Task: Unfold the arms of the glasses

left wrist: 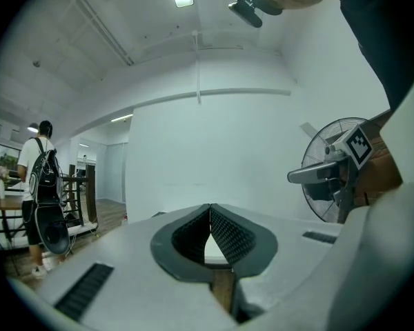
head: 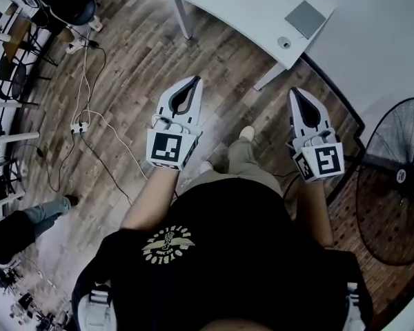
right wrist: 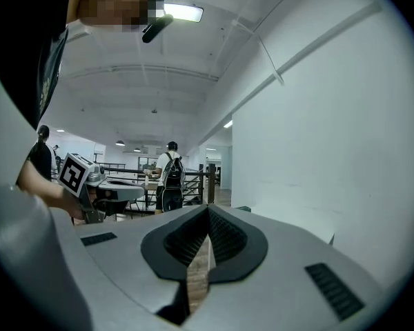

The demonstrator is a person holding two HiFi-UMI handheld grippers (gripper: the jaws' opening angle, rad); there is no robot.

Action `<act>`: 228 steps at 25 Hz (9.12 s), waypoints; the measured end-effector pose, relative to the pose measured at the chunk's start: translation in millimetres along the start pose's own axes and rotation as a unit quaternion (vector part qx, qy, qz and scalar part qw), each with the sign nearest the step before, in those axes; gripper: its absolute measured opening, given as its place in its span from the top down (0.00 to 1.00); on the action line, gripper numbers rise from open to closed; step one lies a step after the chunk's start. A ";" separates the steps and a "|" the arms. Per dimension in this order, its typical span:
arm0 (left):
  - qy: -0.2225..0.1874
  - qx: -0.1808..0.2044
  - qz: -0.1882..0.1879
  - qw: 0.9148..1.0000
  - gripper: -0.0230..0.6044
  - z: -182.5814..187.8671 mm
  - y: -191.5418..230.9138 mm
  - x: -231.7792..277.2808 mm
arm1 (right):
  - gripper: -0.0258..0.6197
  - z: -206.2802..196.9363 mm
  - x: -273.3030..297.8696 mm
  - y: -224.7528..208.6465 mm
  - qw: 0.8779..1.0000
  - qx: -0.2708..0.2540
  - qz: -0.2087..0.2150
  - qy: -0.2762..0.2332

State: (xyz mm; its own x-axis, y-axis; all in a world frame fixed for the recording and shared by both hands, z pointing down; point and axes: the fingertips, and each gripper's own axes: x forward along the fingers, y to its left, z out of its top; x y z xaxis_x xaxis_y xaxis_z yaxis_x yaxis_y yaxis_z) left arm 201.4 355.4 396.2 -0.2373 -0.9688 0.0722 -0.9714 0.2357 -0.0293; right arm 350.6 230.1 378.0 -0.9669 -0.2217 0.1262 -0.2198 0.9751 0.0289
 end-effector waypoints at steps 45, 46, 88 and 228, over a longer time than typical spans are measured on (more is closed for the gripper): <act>-0.012 0.011 0.091 0.996 0.95 48.6 -2.7 192.6 | 0.96 10.8 113.0 -178.1 0.993 0.011 0.118 -0.018; -0.013 0.011 0.086 0.996 0.95 49.4 -1.2 194.2 | 0.96 11.2 114.5 -177.2 0.993 0.012 0.114 -0.016; -0.035 -0.025 -0.089 0.995 0.95 30.9 264.6 273.6 | 0.96 32.8 348.4 -64.6 0.999 -0.003 -0.021 0.041; 0.235 0.533 -0.428 0.691 0.89 -314.6 151.5 744.8 | 0.96 -14.3 351.2 -296.8 0.859 0.155 -0.481 0.081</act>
State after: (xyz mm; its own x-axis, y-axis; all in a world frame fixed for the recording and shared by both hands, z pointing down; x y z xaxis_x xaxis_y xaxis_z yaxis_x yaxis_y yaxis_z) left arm -126.0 -306.1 759.2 0.1985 -0.5269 0.8264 -0.2581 -0.8415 -0.4745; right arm 78.1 -137.1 427.9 -0.2942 -0.8976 0.3282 -0.9550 0.2892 -0.0652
